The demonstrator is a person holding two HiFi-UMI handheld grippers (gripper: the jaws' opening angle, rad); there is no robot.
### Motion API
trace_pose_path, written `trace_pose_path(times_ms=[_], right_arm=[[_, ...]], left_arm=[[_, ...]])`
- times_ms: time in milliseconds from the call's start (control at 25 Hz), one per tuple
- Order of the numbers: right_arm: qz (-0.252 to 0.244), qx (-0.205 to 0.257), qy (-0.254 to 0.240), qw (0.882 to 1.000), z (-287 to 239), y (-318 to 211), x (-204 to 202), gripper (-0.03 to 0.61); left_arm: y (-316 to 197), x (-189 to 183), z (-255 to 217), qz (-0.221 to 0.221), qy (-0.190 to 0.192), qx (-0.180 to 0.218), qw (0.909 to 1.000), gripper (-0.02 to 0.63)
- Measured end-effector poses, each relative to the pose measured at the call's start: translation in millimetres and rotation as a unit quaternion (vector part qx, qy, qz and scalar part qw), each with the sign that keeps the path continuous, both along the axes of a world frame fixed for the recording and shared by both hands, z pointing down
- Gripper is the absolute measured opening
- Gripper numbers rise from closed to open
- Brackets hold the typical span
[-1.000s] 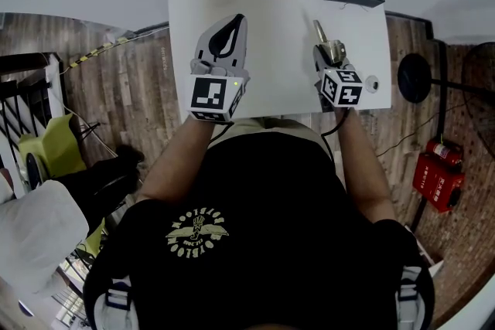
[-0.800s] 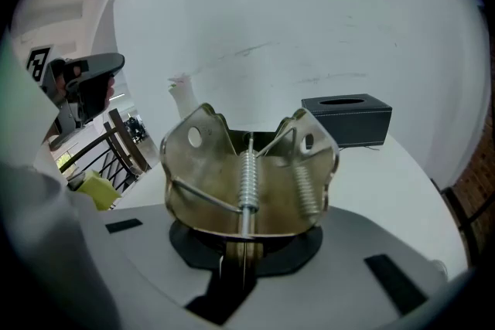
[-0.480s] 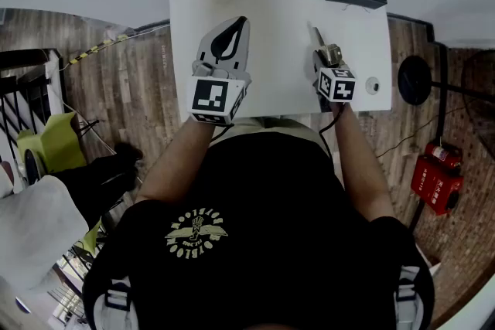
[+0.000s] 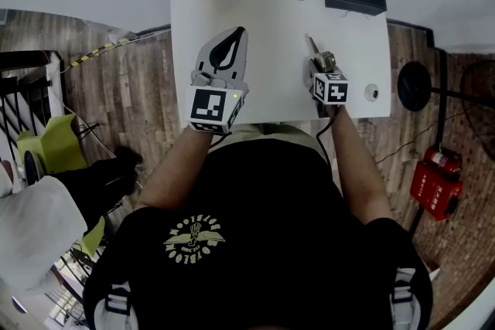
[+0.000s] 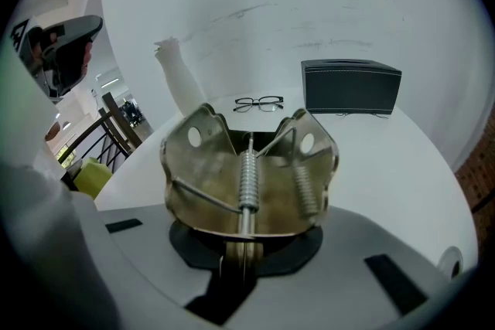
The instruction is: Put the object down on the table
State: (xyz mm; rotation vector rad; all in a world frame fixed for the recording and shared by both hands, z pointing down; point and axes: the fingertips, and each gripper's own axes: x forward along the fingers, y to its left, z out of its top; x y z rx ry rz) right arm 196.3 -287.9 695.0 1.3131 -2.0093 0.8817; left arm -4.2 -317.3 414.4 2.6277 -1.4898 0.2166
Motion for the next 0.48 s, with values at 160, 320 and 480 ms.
trace_pose_path(times_ms=[160, 320, 480], right_arm=[[-0.004, -0.012, 0.0, 1.0, 7.0, -0.2, -3.2, 0.046], [-0.009, -0.024, 0.007, 1.0, 15.8, -1.6, -3.0, 0.048], [-0.005, -0.04, -0.015, 0.999, 20.9, -1.1, -4.6, 0.119]], left_arm=[[-1.2, -0.8, 0.0, -0.002, -0.001, -0.001, 1.0, 0.006], [-2.0, 1.0, 0.8, 0.001, -0.002, -0.002, 1.0, 0.006], [-2.2, 2.4, 2.0, 0.001, -0.001, -0.004, 1.0, 0.006]])
